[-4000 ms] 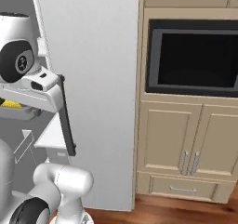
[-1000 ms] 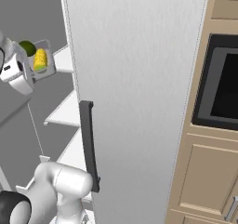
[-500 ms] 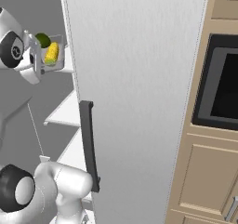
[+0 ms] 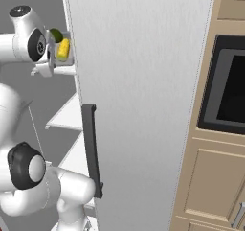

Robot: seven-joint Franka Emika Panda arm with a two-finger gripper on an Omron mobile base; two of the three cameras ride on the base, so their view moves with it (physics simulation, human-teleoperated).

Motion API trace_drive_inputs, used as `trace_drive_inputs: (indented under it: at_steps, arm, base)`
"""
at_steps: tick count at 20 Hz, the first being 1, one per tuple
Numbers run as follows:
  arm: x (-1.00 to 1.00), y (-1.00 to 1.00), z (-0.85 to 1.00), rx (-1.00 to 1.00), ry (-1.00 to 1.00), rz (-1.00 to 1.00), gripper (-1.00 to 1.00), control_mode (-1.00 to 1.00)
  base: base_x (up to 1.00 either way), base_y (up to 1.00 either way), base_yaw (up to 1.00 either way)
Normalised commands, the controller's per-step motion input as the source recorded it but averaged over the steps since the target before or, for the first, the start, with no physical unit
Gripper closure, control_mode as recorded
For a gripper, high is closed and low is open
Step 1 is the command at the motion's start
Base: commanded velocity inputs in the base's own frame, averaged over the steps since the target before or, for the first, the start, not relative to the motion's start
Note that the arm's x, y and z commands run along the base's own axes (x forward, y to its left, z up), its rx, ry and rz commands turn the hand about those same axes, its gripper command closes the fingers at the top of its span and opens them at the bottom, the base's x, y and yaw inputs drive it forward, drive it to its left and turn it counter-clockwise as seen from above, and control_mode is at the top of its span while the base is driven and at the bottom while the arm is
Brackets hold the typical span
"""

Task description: Take the corn and lime out of the freezer and place them in the tupperware container on the counter. Then put the tupperware containing the vegetables back in the freezer.

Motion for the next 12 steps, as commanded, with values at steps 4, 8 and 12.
trace_drive_inputs:
  at_steps: [4, 8, 12]
  arm:
    - [0.66, 0.18, 0.00, 0.07, 0.00, 0.00, 1.00, -1.00]
    - [0.58, 0.23, -0.08, 0.04, 0.00, -0.01, 1.00, -1.00]
    - [0.63, 0.13, -0.14, 0.02, 0.01, -0.04, 1.00, -1.00]
  base:
    - [0.00, 0.00, 0.00]
    - [0.00, 0.00, 0.00]
    - [0.00, 0.00, 0.00]
